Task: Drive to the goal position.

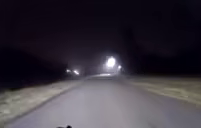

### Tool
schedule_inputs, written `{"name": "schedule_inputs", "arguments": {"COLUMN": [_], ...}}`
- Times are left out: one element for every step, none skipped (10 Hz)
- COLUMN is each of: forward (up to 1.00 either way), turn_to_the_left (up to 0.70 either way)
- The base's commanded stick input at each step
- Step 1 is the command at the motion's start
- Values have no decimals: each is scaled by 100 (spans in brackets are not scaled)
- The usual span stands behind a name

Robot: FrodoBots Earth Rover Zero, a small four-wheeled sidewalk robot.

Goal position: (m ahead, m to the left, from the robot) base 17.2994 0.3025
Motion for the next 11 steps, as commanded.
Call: {"name": "schedule_inputs", "arguments": {"forward": [100, 100, 100, 100, 100, 100, 100, 100, 100, 100, 100], "turn_to_the_left": [3, 3, 3, 3, 2, 2, 2, 2, 2, 2, 2]}}
